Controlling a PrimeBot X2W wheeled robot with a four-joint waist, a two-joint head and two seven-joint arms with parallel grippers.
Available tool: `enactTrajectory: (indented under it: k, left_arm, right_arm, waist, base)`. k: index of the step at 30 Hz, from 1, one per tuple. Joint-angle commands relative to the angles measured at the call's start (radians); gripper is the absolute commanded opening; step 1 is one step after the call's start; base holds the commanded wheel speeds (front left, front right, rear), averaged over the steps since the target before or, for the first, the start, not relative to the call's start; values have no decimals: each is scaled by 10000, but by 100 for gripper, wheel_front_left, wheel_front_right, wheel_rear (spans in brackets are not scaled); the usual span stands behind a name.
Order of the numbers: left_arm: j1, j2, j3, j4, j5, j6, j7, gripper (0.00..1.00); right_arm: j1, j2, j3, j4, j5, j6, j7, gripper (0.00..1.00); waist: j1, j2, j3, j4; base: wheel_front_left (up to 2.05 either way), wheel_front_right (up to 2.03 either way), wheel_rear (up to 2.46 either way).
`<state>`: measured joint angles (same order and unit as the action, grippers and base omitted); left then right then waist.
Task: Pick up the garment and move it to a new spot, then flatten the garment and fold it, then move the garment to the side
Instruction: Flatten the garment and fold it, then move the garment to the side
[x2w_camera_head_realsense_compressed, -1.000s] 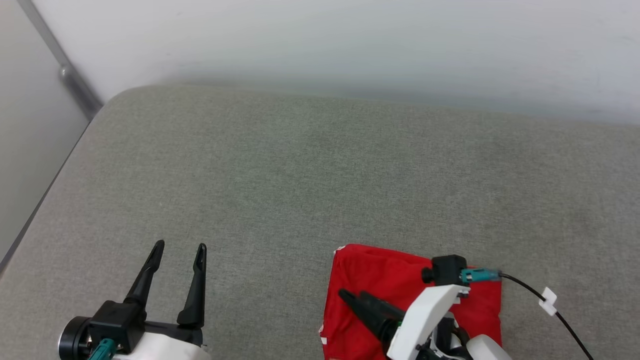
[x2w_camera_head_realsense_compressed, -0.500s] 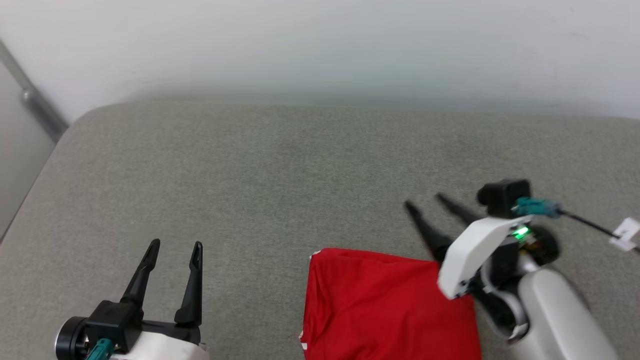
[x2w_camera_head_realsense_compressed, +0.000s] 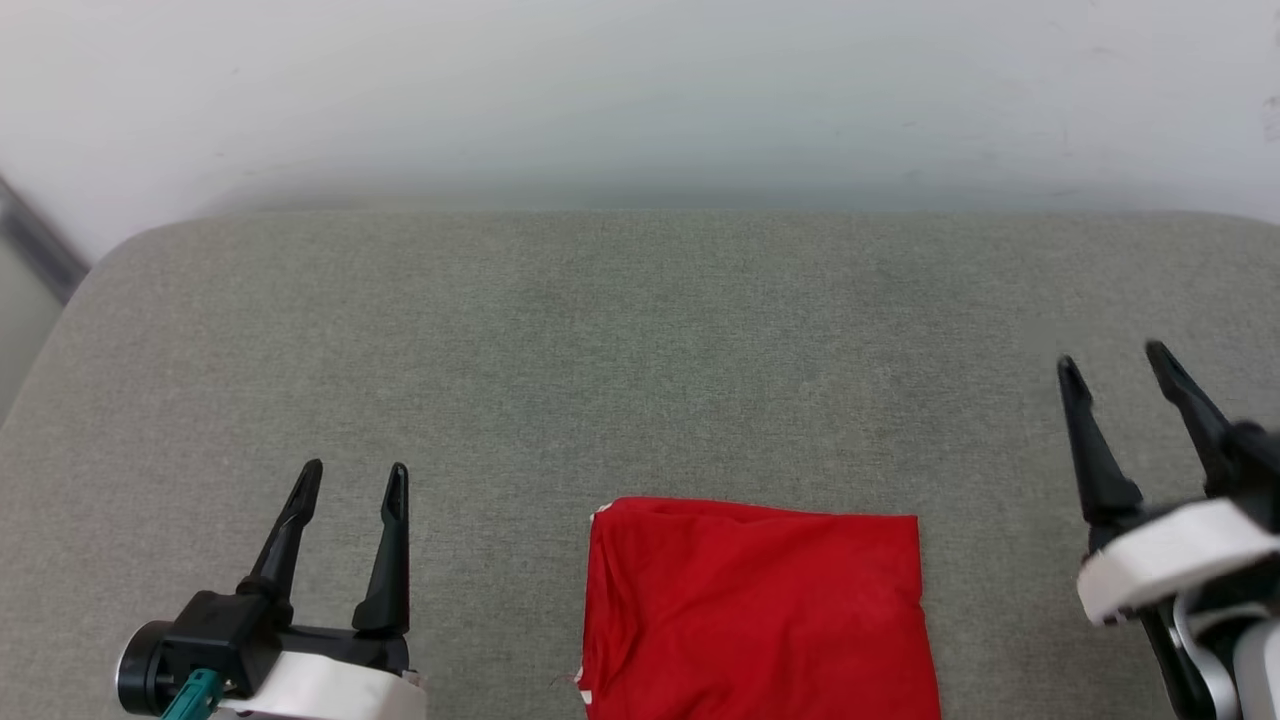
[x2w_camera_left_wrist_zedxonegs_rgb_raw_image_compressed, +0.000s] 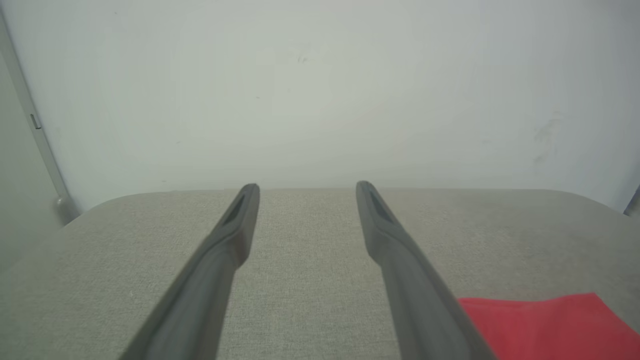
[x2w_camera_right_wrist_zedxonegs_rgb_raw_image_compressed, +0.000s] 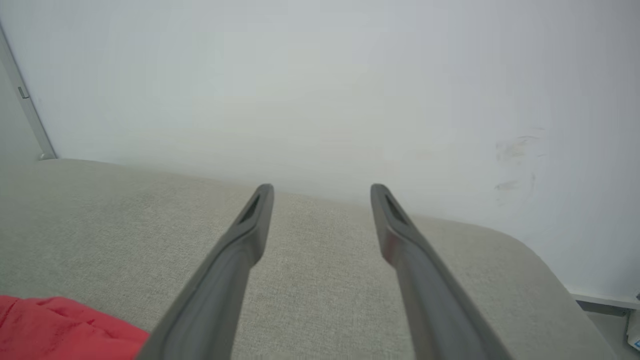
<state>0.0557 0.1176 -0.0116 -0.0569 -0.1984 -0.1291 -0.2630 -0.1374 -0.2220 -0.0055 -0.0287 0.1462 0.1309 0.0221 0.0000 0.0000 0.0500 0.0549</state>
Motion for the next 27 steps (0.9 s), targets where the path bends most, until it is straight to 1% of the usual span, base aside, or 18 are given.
enactTrajectory:
  k: [1, 5, 9, 12, 18, 27]
  left_arm:
    - [-1, -21, 46, -65, -29, -10, -22, 100]
    - [145, -96, 153, -150, 9, -10, -22, 100]
    - [241, -130, 179, -236, 33, -10, -22, 100]
    - [312, -125, 176, -262, 157, -10, -22, 100]
    - [312, -172, 175, -282, 224, -10, -22, 100]
    - [295, -113, 36, -232, 275, -10, -22, 100]
  right_arm:
    - [343, 98, -129, -262, -26, -4, -293, 100]
    - [1109, 535, -515, -706, 188, -3, -1032, 100]
    - [1613, 824, -372, -886, 193, -4, -1401, 100]
    - [1811, 922, -276, -932, 330, -4, -1599, 100]
    - [1908, 1078, -315, -956, 321, -4, -1674, 100]
    - [1906, 1041, -187, -1009, 280, -4, -1376, 100]
  waist:
    - [0, 0, 13, -29]
    - [0, 0, 10, -88]
    - [0, 0, 2, -101]
    - [0, 0, 8, -77]
    - [0, 0, 58, -48]
    - [0, 0, 85, -29]
  base:
    - [0, 0, 0]
    - [0, 0, 0]
    - [0, 0, 0]
    - [0, 0, 0]
    - [0, 0, 0]
    - [0, 0, 0]
